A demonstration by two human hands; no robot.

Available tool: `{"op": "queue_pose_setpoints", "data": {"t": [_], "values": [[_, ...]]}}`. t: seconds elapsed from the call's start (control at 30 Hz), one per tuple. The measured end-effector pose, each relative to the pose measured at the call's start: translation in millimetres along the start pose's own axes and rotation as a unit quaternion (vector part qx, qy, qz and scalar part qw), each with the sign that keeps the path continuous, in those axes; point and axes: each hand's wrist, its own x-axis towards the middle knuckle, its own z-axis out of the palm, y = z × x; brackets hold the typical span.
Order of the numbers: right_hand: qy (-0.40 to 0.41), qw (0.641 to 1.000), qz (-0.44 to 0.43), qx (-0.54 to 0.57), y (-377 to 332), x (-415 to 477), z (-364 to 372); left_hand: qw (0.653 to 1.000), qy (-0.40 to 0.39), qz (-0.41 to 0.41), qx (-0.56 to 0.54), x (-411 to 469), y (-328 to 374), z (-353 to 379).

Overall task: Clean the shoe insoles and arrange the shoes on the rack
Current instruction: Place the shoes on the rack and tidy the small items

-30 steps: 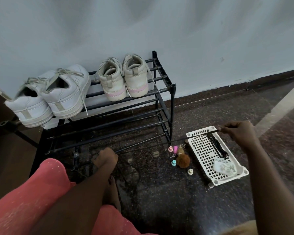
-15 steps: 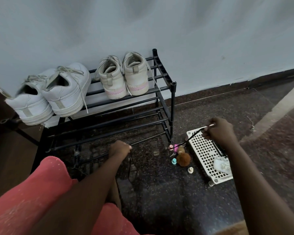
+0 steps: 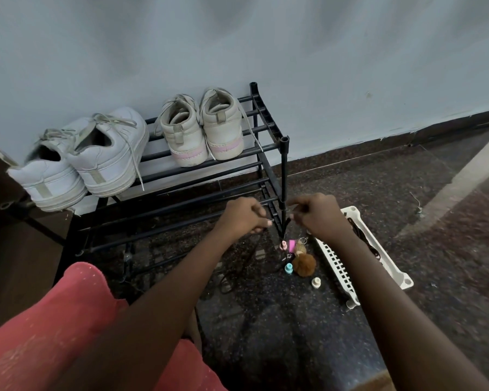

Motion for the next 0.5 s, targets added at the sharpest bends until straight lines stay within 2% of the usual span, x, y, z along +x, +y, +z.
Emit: {"op": "queue_pose_setpoints", "data": {"t": [0.07,0.23,0.37,0.43,0.5], "values": [[-0.034,0.999,0.024,0.026,-4.9,-0.4,2.2,0.997,-0.025,0.025,-0.068,-4.5,12.9,1.6],[-0.044,0.991,0.069,0.109,-7.9,-1.7,3.4,0.982,-0.051,0.067,-0.171,-10.3,25.3,5.0],[-0.042,0.965,0.102,0.239,-4.3,-1.4,-3.0,0.929,-0.113,0.041,-0.349,-11.3,21.9,6.7],[-0.038,0.959,0.109,0.258,-1.0,-0.3,-5.6,0.925,-0.143,0.059,-0.346,-10.1,20.6,6.5],[-0.042,0.959,0.117,0.256,2.2,0.2,-6.6,0.946,-0.127,0.086,-0.286,-9.5,21.0,9.0]]}}
